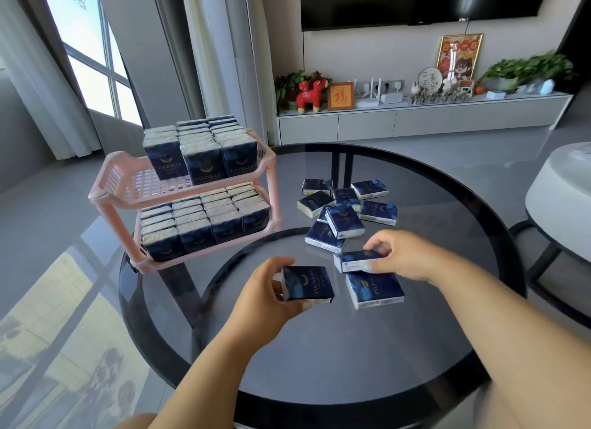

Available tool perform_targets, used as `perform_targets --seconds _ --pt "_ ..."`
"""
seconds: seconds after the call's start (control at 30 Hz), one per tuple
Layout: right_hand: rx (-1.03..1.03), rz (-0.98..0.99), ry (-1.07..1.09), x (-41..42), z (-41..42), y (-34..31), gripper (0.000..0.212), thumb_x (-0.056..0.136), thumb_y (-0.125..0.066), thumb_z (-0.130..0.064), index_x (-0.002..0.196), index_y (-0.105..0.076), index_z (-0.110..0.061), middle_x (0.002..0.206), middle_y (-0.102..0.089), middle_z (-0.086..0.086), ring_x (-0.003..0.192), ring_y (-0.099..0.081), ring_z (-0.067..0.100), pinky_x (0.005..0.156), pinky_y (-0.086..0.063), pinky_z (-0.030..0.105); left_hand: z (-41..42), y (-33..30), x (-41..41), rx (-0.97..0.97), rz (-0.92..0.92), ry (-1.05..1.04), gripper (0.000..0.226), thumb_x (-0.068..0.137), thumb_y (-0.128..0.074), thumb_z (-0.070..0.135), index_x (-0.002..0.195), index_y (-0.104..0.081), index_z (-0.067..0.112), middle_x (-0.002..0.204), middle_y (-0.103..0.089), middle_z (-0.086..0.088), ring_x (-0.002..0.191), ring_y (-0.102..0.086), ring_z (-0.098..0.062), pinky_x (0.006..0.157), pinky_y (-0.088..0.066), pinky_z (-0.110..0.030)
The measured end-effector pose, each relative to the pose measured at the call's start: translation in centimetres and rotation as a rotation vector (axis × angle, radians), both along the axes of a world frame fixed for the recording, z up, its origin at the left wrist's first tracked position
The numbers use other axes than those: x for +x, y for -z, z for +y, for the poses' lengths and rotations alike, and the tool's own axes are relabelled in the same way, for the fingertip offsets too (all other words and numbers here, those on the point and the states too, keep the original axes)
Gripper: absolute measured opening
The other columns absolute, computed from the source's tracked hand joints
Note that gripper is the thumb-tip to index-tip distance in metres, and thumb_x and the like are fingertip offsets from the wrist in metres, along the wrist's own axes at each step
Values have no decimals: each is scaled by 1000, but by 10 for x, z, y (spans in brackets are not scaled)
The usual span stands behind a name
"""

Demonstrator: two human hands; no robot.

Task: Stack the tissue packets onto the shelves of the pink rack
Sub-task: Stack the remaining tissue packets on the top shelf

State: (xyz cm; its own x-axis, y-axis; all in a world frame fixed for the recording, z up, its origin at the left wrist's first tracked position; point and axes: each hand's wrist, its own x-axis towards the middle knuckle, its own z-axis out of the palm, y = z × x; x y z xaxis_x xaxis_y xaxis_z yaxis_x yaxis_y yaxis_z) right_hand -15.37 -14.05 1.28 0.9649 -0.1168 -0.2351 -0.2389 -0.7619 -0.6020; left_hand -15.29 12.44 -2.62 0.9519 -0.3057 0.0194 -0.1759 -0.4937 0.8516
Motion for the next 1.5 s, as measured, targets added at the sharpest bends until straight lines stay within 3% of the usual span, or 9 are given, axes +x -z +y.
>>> perform_targets --seconds 0.17,0.53,0.7,0.87,0.97,1.07,1.17,1.27,1.5 --pt "22 -30 -49 3 7 6 39 74 -76 -37 108 -57 -32 113 -54 -8 90 -56 9 78 -47 26 4 -4 -3 -48 54 -49 62 73 -83 14 122 -52 36 95 -57 15 80 -65 -14 62 -54 -22" --pt "241 -323 -108 0 33 1 48 67 -83 -19 102 -53 -33 98 -58 -14 78 -58 6 74 -49 26 9 -11 -6 -192 113 -96 56 74 -83 11 114 -50 33 110 -62 12 80 -67 -13 70 -58 -30" --pt "369 -459 -225 -12 61 9 46 69 -81 -13 103 -56 -33 103 -59 -12 85 -60 6 82 -52 29 11 -16 -4 -442 268 -10 57 77 -77 -2 121 -52 25 102 -73 -3 99 -69 -26 93 -55 -42" --pt "294 -485 -276 -13 68 12 43 73 -79 -25 106 -57 -42 114 -55 -17 101 -55 1 92 -47 29 13 -22 -2 -788 443 134 57 73 -67 15 129 -52 15 114 -69 -18 104 -67 -31 87 -56 -38" --pt "316 -448 -330 -16 72 9 22 86 -63 -41 108 -59 -41 116 -54 -19 104 -52 -2 88 -44 21 9 -22 -5 -650 384 25 57 78 -76 33 127 -52 15 105 -73 -12 96 -70 -26 75 -57 -31" --pt "282 -508 -306 -12 73 10 37 92 -45 -53 111 -63 -27 116 -56 -16 112 -48 -2 95 -40 19 5 -20 -5 -541 296 -107 46 86 -71 16 127 -51 15 101 -72 -15 88 -70 -24 74 -56 -32" --pt "-101 -660 -187 4 63 14 54 87 -38 -58 118 -60 -20 122 -52 -5 117 -45 14 100 -37 32 7 -20 -2 -409 114 -230 53 81 -76 11 123 -49 29 99 -70 -7 76 -65 -17 66 -51 -30" --pt "-343 -517 -63 20 46 20 47 92 -44 -51 134 -46 -30 144 -33 4 132 -31 25 107 -28 39 8 -21 -2 -377 2 -258 53 77 -78 9 111 -50 38 102 -67 5 81 -66 -12 65 -52 -25" --pt "-52 -224 9 34 30 24 43 94 -43 -51 136 -42 -42 152 -18 -2 127 -40 19 100 -32 29 6 -19 -8 -58 -107 -180 60 71 -79 14 120 -50 35 115 -51 8 106 -48 -4 76 -36 -2"
